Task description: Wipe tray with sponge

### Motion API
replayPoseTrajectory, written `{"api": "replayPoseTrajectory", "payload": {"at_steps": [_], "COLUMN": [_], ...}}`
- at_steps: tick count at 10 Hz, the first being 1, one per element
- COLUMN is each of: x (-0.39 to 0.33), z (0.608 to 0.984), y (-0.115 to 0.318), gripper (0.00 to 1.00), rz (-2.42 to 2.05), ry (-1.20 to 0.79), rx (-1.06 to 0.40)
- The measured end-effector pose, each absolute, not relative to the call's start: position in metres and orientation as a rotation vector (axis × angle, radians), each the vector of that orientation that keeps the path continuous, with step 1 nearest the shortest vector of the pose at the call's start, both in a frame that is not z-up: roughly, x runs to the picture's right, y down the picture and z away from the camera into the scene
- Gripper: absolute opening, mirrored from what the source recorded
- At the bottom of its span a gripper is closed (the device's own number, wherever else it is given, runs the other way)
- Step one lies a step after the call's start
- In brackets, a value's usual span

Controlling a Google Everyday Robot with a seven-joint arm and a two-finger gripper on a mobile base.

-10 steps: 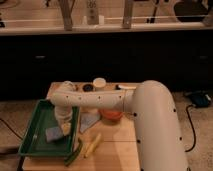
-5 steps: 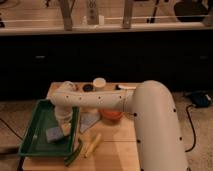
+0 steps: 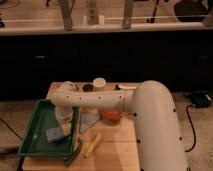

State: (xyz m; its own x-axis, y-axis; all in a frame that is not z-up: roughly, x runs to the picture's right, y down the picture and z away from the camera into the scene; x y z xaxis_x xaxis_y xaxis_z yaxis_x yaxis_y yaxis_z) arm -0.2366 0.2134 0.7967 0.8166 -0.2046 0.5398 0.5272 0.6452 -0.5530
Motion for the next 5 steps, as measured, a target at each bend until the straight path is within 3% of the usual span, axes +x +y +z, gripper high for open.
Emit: {"api": "replayPoseTrajectory", "payload": {"at_steps": [5], "x": [-0.24], "z": [0.806], "y": [0.189], "gripper": [0.03], "rz": [-0.413], "ry": [-0.418], "rx": [-0.724]}}
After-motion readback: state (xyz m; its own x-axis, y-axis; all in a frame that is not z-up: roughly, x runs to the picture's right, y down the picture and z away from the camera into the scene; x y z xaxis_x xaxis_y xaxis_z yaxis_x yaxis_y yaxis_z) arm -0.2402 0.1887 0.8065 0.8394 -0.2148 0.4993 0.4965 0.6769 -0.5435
